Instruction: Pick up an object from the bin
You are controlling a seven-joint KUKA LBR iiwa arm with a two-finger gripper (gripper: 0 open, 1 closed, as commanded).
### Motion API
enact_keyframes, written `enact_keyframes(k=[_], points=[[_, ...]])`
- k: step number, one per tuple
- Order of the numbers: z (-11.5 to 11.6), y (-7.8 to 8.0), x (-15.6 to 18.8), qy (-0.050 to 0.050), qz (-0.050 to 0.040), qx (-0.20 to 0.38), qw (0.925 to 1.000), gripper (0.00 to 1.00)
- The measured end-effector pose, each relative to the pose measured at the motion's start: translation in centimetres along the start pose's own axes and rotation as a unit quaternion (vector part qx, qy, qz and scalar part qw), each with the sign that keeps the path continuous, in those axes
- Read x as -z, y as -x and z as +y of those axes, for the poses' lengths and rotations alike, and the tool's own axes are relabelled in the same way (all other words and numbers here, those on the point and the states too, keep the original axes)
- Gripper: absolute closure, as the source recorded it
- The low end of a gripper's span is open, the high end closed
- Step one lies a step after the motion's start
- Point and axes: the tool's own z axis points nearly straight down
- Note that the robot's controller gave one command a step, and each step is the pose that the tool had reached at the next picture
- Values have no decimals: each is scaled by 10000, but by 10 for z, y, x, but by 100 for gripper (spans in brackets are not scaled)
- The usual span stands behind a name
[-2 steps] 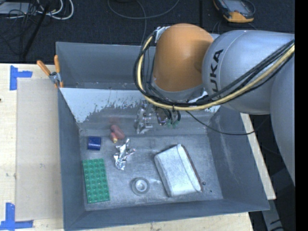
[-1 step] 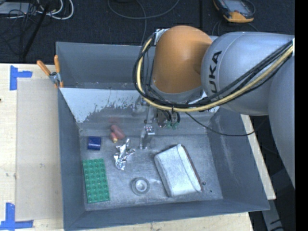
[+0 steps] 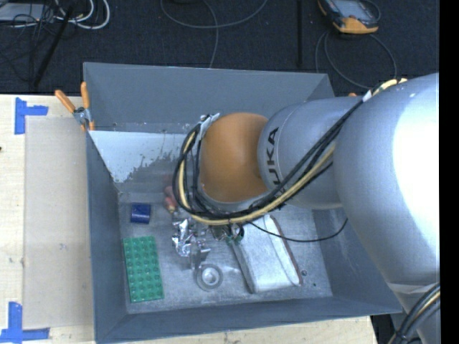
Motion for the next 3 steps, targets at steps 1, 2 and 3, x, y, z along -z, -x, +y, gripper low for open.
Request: enact_keyframes(k=[1,2,3], points=[[0,3,5,2,-43,-12,10000,100],[10,13,108,9,-97,-91,9999,100],[10,15,141,1,-75,222,9997,100]])
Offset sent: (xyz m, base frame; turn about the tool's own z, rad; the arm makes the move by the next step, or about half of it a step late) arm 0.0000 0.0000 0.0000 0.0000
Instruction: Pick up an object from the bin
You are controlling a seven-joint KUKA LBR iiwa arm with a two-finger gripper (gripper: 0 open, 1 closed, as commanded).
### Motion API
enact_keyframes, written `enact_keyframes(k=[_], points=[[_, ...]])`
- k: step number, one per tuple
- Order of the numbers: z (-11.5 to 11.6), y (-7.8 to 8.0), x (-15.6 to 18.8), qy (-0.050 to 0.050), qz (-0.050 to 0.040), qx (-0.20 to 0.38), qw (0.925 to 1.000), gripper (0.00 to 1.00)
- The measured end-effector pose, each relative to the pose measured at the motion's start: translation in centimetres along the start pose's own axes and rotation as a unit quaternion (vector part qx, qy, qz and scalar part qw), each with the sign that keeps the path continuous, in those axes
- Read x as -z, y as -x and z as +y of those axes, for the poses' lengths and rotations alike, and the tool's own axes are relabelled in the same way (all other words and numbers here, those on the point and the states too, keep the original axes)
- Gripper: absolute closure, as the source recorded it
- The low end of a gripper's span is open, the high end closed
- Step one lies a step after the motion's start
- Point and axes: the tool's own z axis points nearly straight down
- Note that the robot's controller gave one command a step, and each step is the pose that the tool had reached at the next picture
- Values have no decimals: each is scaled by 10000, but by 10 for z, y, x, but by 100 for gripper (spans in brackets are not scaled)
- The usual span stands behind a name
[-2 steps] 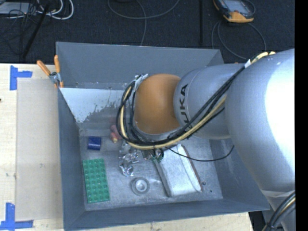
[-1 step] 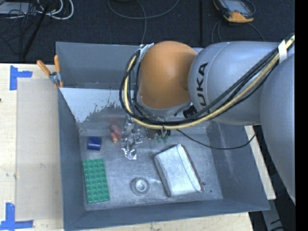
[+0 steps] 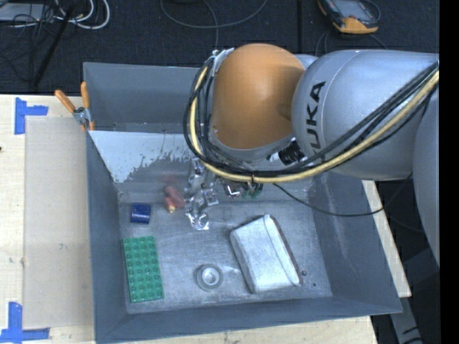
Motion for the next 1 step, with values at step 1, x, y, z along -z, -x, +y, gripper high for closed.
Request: enact_keyframes(k=[1], points=[[-74,18,85,-9,-7,1272,9919,100]])
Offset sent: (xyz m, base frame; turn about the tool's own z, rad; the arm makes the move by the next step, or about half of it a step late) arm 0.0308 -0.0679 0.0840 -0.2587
